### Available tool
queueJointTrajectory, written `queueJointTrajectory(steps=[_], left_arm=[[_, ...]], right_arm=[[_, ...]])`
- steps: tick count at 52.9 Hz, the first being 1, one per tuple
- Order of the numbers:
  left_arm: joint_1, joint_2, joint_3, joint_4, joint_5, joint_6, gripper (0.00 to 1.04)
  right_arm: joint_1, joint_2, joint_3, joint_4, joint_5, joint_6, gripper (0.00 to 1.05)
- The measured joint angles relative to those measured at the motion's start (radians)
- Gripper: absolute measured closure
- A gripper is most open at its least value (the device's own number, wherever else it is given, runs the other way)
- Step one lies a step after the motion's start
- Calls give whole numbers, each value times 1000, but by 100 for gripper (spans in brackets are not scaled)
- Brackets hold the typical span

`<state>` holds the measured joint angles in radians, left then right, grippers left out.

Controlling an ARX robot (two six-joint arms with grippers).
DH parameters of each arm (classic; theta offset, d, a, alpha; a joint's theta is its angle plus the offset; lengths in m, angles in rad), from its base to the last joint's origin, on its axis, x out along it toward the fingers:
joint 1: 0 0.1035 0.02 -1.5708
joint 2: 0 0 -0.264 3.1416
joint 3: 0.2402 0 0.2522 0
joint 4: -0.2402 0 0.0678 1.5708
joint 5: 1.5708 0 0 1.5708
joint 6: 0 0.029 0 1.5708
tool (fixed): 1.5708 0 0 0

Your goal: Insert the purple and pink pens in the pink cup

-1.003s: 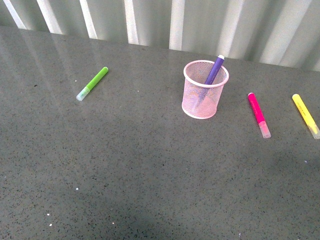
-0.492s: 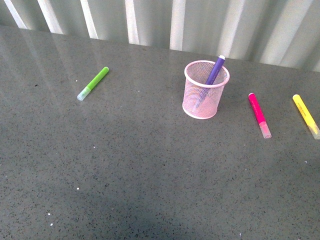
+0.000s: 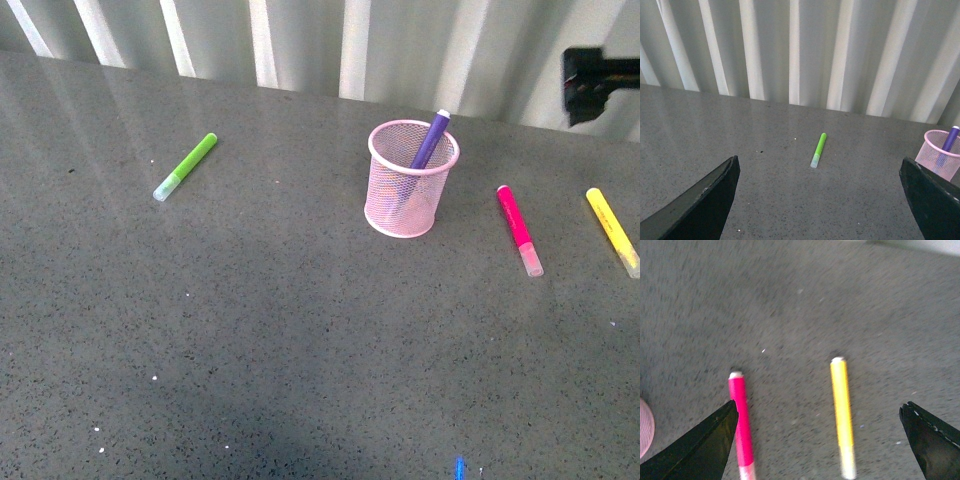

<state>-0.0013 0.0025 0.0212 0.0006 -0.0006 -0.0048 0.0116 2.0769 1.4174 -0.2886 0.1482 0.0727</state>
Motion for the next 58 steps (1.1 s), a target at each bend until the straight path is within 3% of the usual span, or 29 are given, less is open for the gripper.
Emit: queueJointTrajectory(steps=[16, 38, 58], left_arm=[[0, 0, 0, 0, 0, 0, 7], [0, 0, 0, 0, 0, 0, 7], [0, 0, 0, 0, 0, 0, 7]], right_arm=[[88, 61, -46, 52, -41, 30, 7], [71, 163, -47, 116, -53, 49, 7], [72, 316, 100, 119, -82, 71, 7]])
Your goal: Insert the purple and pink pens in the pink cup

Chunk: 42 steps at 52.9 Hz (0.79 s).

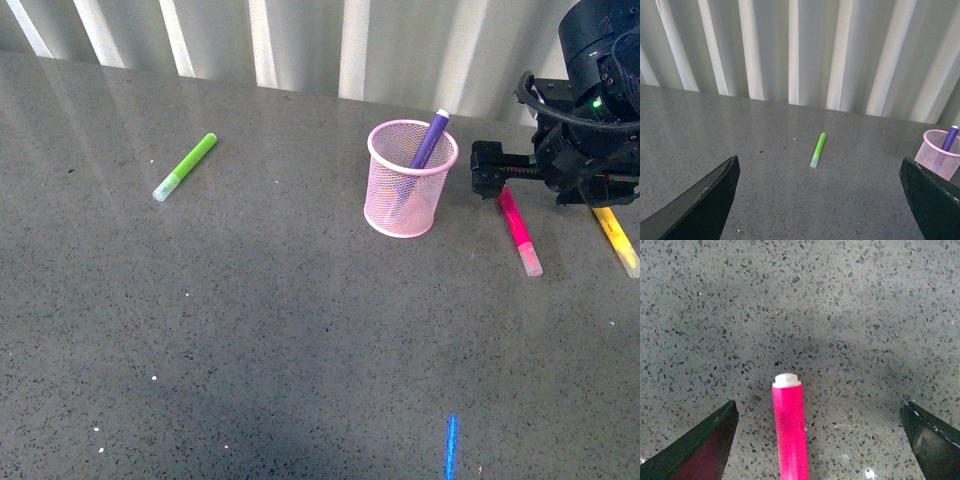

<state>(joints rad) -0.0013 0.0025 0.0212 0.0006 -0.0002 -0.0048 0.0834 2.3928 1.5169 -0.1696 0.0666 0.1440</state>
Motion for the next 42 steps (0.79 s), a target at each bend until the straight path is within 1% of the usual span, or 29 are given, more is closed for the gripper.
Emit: queueJointTrajectory(steps=[9, 12, 14, 17, 18, 22, 26, 31, 36, 37, 38, 39, 41, 42], left_arm=[[0, 0, 0, 0, 0, 0, 7], [0, 0, 0, 0, 0, 0, 7], [0, 0, 0, 0, 0, 0, 7], [0, 0, 0, 0, 0, 0, 7], [0, 0, 0, 0, 0, 0, 7], [0, 0, 0, 0, 0, 0, 7], [0, 0, 0, 0, 0, 0, 7], [0, 0, 0, 0, 0, 0, 7], [0, 0, 0, 0, 0, 0, 7], [0, 0, 0, 0, 0, 0, 7], [0, 0, 0, 0, 0, 0, 7], [0, 0, 0, 0, 0, 0, 7], [0, 0, 0, 0, 0, 0, 7], [0, 0, 0, 0, 0, 0, 7]], right_arm=[[4, 30, 26, 5, -5, 11, 7], [5, 31, 27, 5, -7, 15, 14], [5, 33, 27, 6, -8, 16, 17], [7, 33, 27, 11, -8, 20, 13], [8, 33, 26, 14, -8, 22, 13], [8, 33, 19, 27, -9, 22, 26], [9, 33, 14, 32, -8, 22, 34], [9, 33, 8, 40, -8, 22, 48], [4, 31, -2, 52, -5, 22, 66], [2, 30, -3, 53, -5, 22, 71], [2, 29, -4, 53, -5, 22, 73], [-1, 27, -8, 56, -4, 22, 78], [-5, 23, -15, 60, -4, 23, 86], [-6, 22, -17, 62, -4, 23, 87]])
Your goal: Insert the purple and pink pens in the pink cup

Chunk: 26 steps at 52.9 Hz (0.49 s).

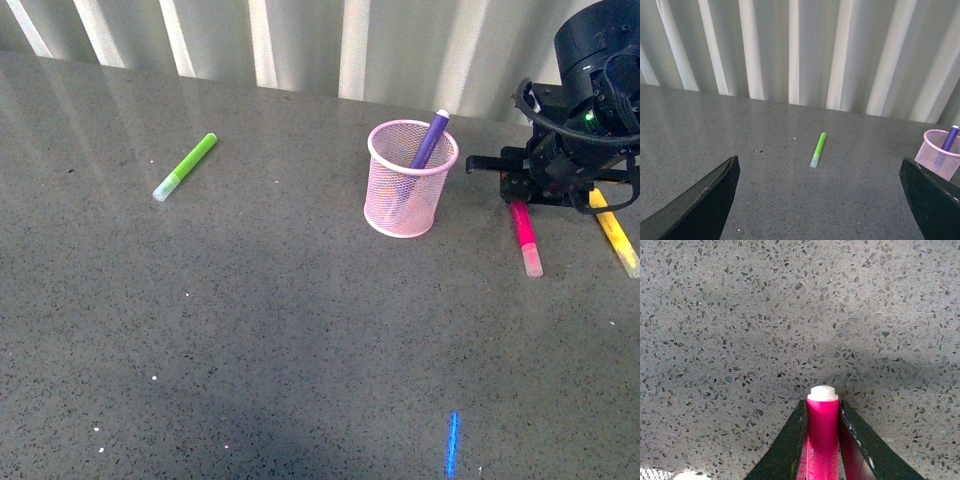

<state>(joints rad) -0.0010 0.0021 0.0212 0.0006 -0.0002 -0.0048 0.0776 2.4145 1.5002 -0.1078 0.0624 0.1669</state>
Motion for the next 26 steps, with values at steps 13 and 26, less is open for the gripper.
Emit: queueJointTrajectory(steps=[13, 26], left_arm=[[0, 0, 0, 0, 0, 0, 7], [0, 0, 0, 0, 0, 0, 7]], right_arm=[[-31, -71, -80, 68, 12, 30, 93], [-39, -483, -313, 614, -138, 117, 93]])
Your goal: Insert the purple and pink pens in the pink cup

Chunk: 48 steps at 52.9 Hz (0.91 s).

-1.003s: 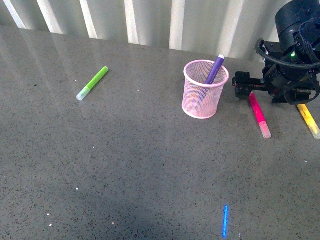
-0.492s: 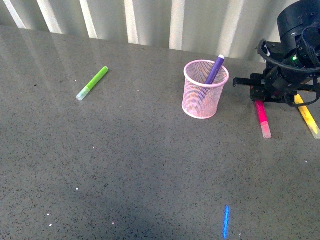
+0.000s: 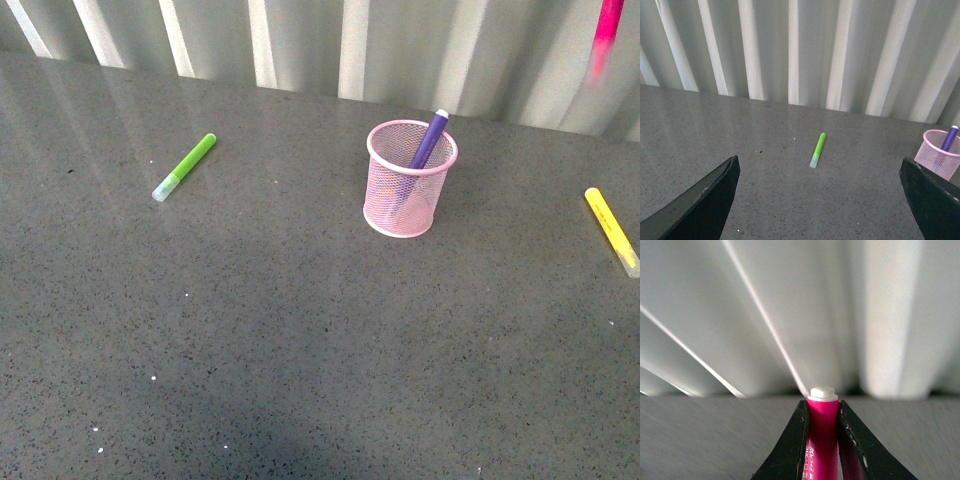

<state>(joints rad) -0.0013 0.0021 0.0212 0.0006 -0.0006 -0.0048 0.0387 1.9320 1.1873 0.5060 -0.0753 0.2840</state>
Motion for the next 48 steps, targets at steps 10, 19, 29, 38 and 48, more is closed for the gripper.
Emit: queueJointTrajectory(steps=[10, 19, 29, 38, 48], left_arm=[[0, 0, 0, 0, 0, 0, 7], [0, 0, 0, 0, 0, 0, 7], [0, 0, 0, 0, 0, 0, 7], [0, 0, 0, 0, 0, 0, 7], [0, 0, 0, 0, 0, 0, 7]], right_arm=[[113, -144, -186, 401, -183, -111, 93], [189, -10, -235, 505, -214, -185, 93], [203, 92, -193, 546, -211, -183, 93], [211, 161, -144, 568, -212, -166, 93], [219, 240, -111, 599, -216, -133, 93]])
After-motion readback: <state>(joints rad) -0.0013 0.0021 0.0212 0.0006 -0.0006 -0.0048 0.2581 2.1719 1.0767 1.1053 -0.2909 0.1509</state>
